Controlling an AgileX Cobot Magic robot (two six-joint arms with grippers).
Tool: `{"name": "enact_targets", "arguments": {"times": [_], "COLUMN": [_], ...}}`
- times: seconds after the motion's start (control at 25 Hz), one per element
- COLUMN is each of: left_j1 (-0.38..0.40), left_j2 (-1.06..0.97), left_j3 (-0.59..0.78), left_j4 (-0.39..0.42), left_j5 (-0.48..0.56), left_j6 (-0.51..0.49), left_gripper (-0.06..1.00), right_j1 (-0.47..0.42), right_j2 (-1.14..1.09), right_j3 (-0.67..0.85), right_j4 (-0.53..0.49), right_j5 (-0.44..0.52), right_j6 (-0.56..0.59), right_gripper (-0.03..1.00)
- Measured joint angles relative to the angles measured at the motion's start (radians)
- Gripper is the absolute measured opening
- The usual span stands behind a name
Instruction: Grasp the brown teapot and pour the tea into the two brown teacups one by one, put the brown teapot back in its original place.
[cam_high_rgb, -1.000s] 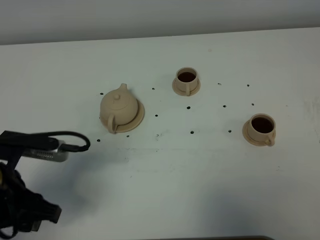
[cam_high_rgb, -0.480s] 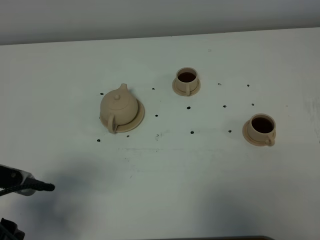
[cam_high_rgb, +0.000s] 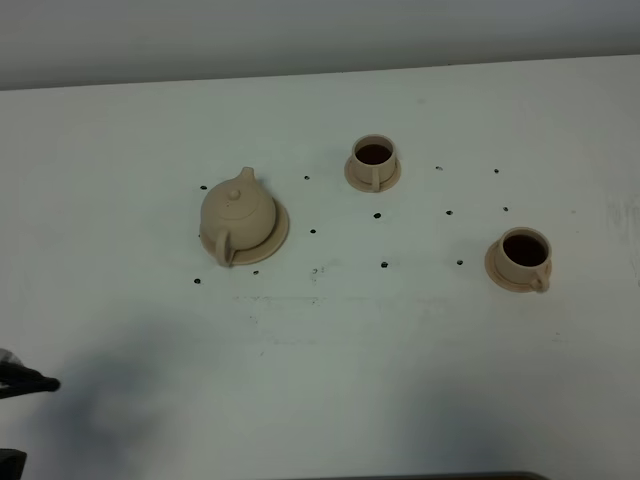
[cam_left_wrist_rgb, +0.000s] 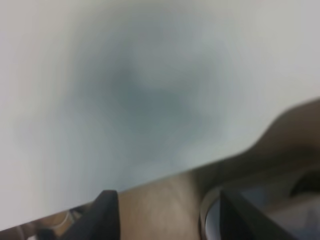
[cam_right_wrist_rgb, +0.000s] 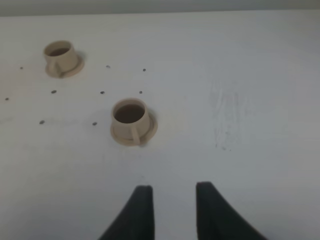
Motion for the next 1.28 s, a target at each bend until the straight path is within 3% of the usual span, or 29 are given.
{"name": "enact_targets", "arguments": {"times": [0.2,0.44,1.28], "left_j1": [0.162,0.293,0.323], "left_j2": [-0.156,-0.311,-0.57], "left_j3": [0.001,0.003,0.004], "left_j4": [-0.009,-0.01,-0.011], "left_j5": [-0.001,0.0,0.001], "left_j6": [0.021,0.024,0.027], "left_gripper": [0.47,0.47,0.47], "right_j1": [0.0,0.0,0.0], "right_j2": [0.0,0.0,0.0], "right_j3": [0.0,0.0,0.0], "right_j4": [0.0,0.0,0.0], "right_j5": [0.0,0.0,0.0], "right_j6": [0.0,0.0,0.0], "right_gripper": [0.2,0.2,0.2]}}
